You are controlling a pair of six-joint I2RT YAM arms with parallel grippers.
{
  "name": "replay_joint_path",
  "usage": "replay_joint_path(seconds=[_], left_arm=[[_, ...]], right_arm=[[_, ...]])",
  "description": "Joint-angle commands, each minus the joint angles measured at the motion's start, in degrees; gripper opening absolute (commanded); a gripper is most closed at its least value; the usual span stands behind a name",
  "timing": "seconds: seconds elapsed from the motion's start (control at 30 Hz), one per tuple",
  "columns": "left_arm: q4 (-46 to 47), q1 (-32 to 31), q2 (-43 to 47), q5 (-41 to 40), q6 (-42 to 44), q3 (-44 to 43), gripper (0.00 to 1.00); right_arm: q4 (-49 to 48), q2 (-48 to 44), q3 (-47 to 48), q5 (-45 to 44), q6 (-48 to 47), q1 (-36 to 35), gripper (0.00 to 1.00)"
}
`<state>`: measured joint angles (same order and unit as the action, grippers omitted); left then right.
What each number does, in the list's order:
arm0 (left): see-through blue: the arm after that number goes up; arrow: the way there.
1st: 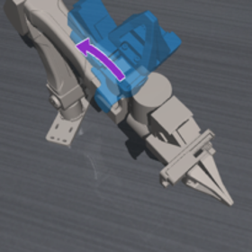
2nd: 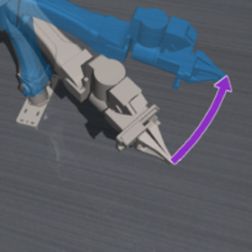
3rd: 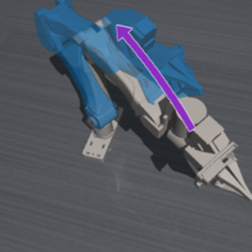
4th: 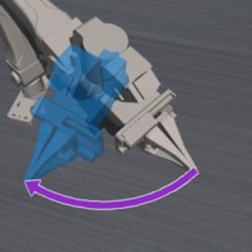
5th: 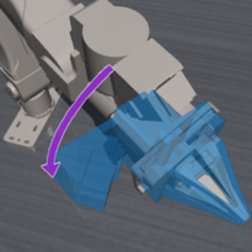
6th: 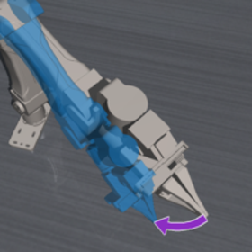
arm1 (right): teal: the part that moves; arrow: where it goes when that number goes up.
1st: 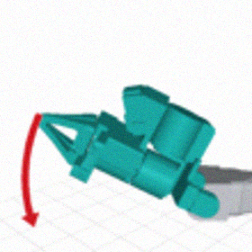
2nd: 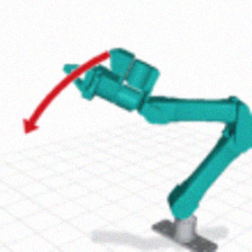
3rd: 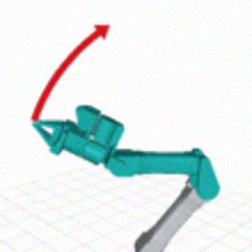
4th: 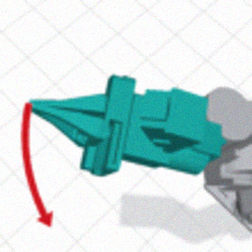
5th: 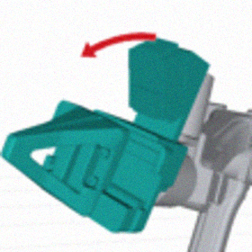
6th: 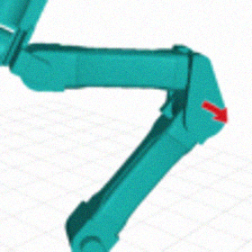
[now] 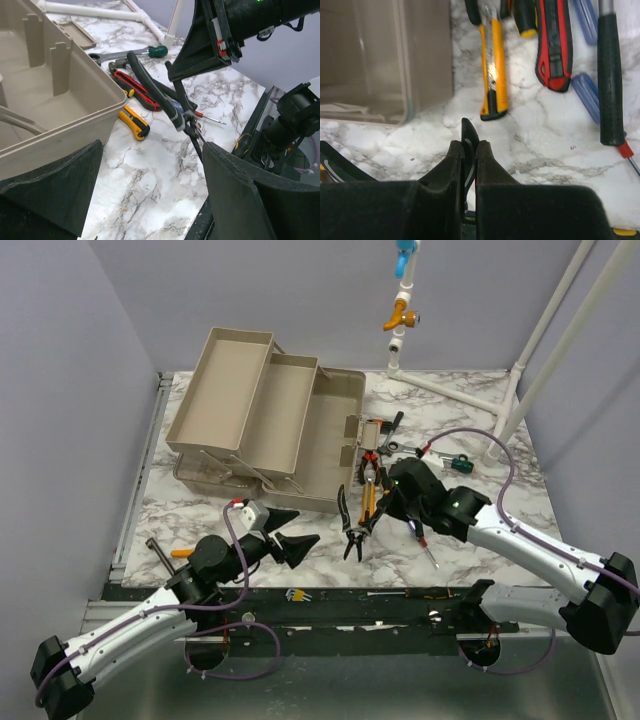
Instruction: Pack the tool kit
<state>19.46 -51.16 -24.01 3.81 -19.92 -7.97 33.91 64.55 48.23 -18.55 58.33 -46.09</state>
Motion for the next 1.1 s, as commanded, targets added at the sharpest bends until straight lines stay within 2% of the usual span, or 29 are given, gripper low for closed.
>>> replay_joint_path(seconds=[0.0, 0.13, 0.4, 0.6, 0.7, 0.97, 1.07], left_arm=[[0.48, -0.37, 5.14, -3.33, 0.59, 2.01, 0.82], [-0.84, -0.35, 7.22, -6.26, 0.5, 2.34, 0.82], [-1.93, -0.35, 7.36, -8.19, 0.59, 2.23, 0.82], [-2.28, -0.35, 6.39, -9.04, 0.61, 1.84, 0.82], [-2.58, -0.35, 6.07, -9.33, 0.59, 1.57, 0.82], [-2.59, -0.35, 5.58, -9.18, 0.1, 1.46, 0.82], [-2.41, -0.37, 5.24, -8.86, -0.07, 1.3, 0.82]], right_arm=[[1.4, 2.36, 8.68, -6.73, -3.49, -0.32, 0.01], [1.67, 8.06, 17.01, -11.88, -5.34, -0.32, 0.01], [4.84, 25.86, 35.17, -24.96, -4.38, -0.32, 0.01], [15.16, 39.9, 48.82, -30.69, 2.75, -0.33, 0.01], [18.02, 45.97, 53.93, -28.27, 4.01, -0.32, 0.01], [11.56, 54.91, 56.61, -16.82, -0.79, -0.33, 0.01], [6.8, 56.33, 56.44, -10.44, -5.31, -0.32, 0.01]])
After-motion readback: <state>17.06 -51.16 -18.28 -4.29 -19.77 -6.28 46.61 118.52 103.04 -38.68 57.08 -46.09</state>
